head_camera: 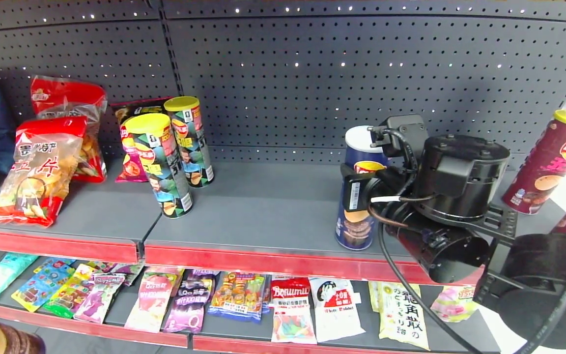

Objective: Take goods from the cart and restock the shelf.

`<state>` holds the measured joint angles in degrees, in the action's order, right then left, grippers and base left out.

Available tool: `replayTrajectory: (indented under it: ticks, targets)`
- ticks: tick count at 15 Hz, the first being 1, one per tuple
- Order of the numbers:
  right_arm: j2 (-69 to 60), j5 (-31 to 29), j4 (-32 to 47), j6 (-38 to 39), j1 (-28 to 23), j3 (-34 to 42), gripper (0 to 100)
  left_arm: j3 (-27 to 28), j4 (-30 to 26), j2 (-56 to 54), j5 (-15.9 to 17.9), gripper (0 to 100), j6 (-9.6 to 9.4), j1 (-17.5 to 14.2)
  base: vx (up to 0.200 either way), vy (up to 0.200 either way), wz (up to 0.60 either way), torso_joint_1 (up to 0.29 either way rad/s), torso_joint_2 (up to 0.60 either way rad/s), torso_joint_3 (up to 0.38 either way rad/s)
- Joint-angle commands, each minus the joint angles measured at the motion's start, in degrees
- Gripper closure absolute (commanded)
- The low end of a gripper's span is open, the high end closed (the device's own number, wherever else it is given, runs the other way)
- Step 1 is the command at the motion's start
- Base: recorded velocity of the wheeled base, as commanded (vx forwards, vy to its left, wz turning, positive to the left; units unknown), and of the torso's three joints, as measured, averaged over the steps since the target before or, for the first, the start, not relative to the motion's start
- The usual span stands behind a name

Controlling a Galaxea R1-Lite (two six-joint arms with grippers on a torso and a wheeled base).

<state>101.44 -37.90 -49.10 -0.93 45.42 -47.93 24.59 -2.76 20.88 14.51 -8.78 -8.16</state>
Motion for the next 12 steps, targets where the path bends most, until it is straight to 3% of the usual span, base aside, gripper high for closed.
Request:
replayTrajectory:
  ticks: [1,12]
  targets:
    - [-0.63,-0.07,0.06,-0.13,0.28,0.65,100,0.02,0.03,-0.14,0.0,100,-0.01,-0.02,0.0,0.0,0.0,0.0,0.0,0.0]
    - [-1.15,0.11,-0.03,1.1,0.72,2.76,100,0.02,0.03,-0.14,0.0,100,-0.01,-0.02,0.0,0.0,0.0,0.0,0.0,0.0]
